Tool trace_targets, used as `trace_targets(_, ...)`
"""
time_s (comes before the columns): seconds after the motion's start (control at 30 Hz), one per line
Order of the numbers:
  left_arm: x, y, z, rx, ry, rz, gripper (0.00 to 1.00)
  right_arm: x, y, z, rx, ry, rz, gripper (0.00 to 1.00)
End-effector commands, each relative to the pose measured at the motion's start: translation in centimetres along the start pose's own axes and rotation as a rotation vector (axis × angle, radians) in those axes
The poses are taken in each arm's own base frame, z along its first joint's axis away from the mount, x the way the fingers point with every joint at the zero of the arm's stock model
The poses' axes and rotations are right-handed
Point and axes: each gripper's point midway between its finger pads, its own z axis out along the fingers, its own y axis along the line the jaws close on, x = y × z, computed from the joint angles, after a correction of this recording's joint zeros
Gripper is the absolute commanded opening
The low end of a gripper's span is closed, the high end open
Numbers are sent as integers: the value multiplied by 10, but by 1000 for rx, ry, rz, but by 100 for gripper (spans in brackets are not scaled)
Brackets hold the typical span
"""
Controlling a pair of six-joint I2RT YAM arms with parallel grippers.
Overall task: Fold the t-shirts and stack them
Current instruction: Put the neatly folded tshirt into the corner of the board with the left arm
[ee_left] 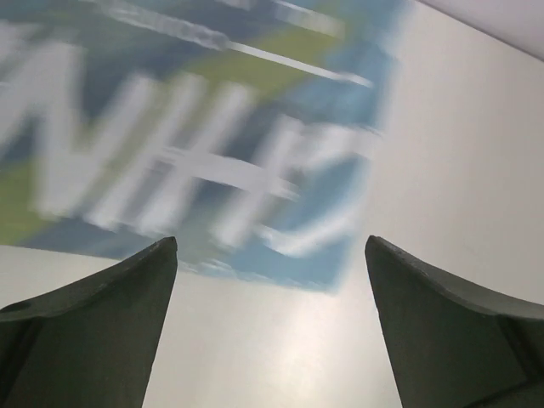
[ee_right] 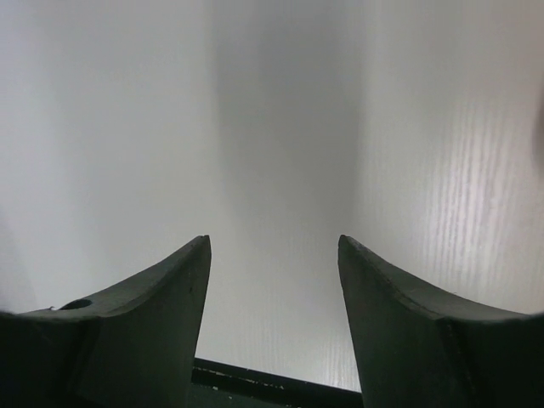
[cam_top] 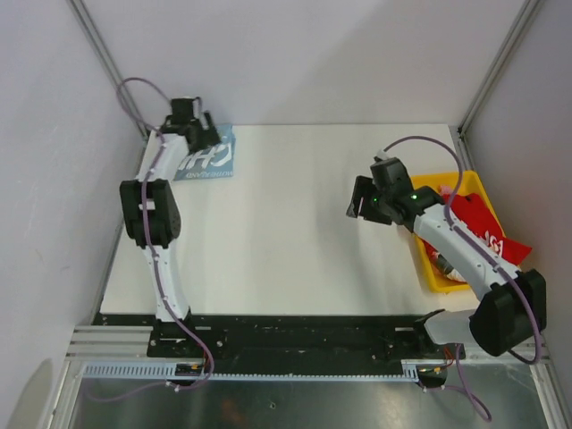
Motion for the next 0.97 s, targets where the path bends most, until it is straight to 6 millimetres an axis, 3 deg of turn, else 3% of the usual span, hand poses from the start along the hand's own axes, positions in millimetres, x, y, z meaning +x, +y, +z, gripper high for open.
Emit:
trace_targets(0.0, 33, -106, -76, 192, -2, 87, 98, -35, -6, -27, -24, -120, 12, 71)
trace_targets(0.13, 108, -153, -124, 267, 71, 221, 99, -38, -13, -31, -27, -139, 27, 78)
trace_targets(0.23, 154, -177, -164, 313, 93, 305, 99, -37, -13, -34, -47, -156, 41, 80)
trace_targets(0.4, 206, -202, -229, 430, 110, 388, 100, -32, -20, -40, -51, -203, 68, 81)
trace_targets(0.5, 218, -201, -259, 463, 80, 426, 99, -27, -26, -42, -41, -225, 82, 82)
trace_targets(0.6, 220, -190, -275, 480, 65, 413, 99, -27, -28, -46, -45, -248, 90, 83)
trace_targets(0.93, 198, -176, -303, 512, -25, 413, 100, -33, -32, -54, -30, -293, 94, 83)
